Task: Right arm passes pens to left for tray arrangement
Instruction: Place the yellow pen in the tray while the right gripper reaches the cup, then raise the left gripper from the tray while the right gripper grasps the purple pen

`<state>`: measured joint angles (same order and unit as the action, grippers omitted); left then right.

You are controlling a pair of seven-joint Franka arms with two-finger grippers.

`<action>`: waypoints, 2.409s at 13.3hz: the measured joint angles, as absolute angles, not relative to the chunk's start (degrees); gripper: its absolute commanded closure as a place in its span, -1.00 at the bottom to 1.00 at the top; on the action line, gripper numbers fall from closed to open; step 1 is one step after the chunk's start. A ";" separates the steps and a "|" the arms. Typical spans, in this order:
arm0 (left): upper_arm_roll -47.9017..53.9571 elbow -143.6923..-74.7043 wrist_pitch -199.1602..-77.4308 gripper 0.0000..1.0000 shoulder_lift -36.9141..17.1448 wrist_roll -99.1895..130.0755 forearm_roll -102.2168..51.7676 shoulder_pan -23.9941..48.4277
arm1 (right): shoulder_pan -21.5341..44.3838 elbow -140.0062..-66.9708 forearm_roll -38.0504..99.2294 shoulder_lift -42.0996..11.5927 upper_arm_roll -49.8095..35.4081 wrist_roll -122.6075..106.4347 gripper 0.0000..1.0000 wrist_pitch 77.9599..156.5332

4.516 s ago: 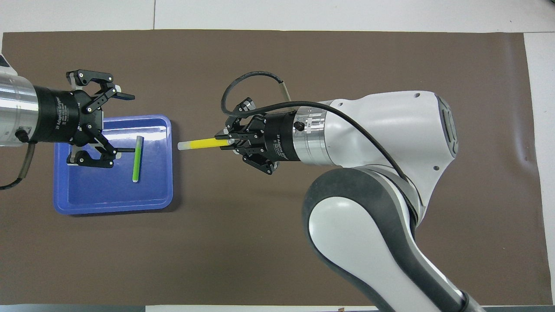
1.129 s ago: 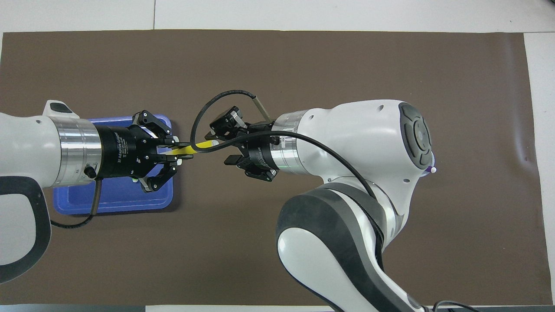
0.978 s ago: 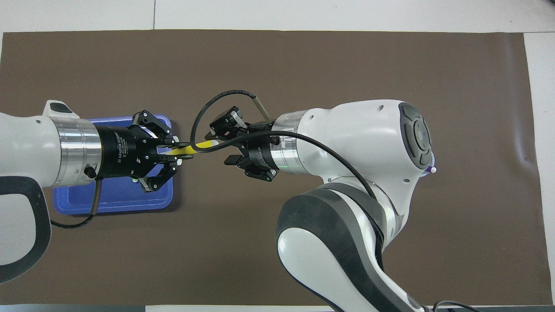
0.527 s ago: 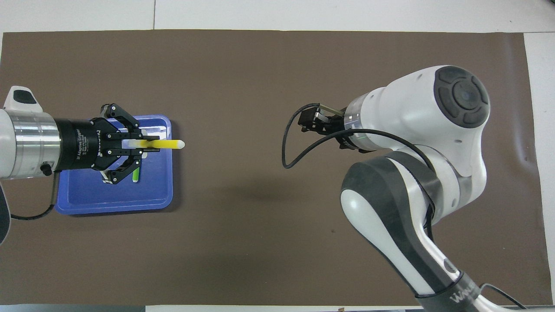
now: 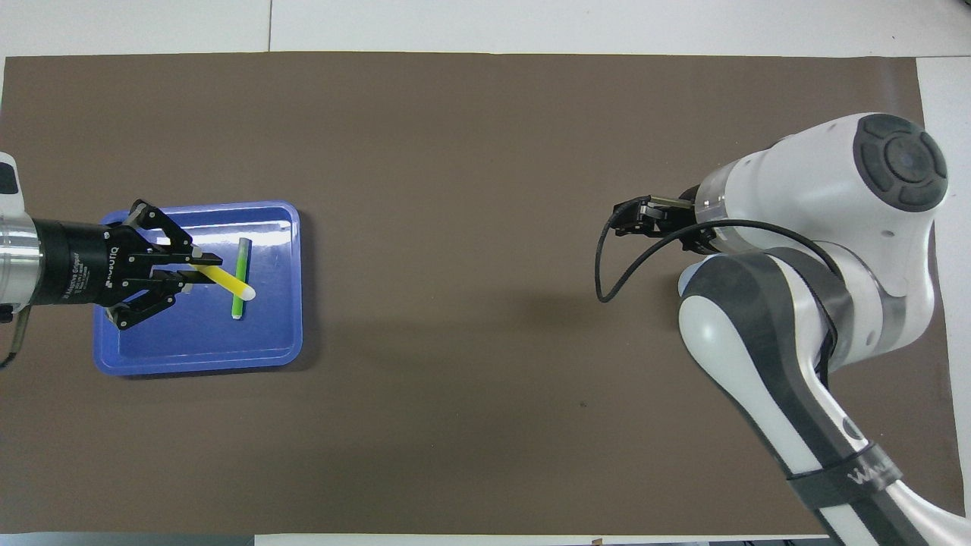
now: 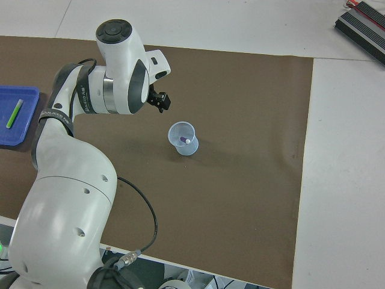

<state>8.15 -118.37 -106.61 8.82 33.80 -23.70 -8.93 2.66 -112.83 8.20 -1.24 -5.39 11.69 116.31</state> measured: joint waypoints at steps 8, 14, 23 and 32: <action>8.20 -117.32 -113.01 1.00 -5.21 6.08 0.17 -9.37 | 2.65 -127.78 10.40 6.48 3.59 8.71 -0.98 125.39; 8.49 -117.04 -117.85 1.00 -10.98 4.42 4.57 -9.35 | 2.69 -134.68 12.24 7.72 3.74 24.43 -0.98 134.23; 8.41 -116.98 -120.88 -0.94 -13.42 4.47 4.85 -9.37 | 2.83 -138.07 13.55 8.73 3.66 31.23 -0.03 136.45; 8.31 -116.93 -121.03 -1.00 -13.65 4.66 4.73 -9.92 | 2.85 -138.08 14.45 8.81 3.63 31.23 0.37 137.40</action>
<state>8.31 -116.93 -121.03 -13.65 4.66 4.73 -9.92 2.85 -138.08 14.45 8.81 3.63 31.23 137.40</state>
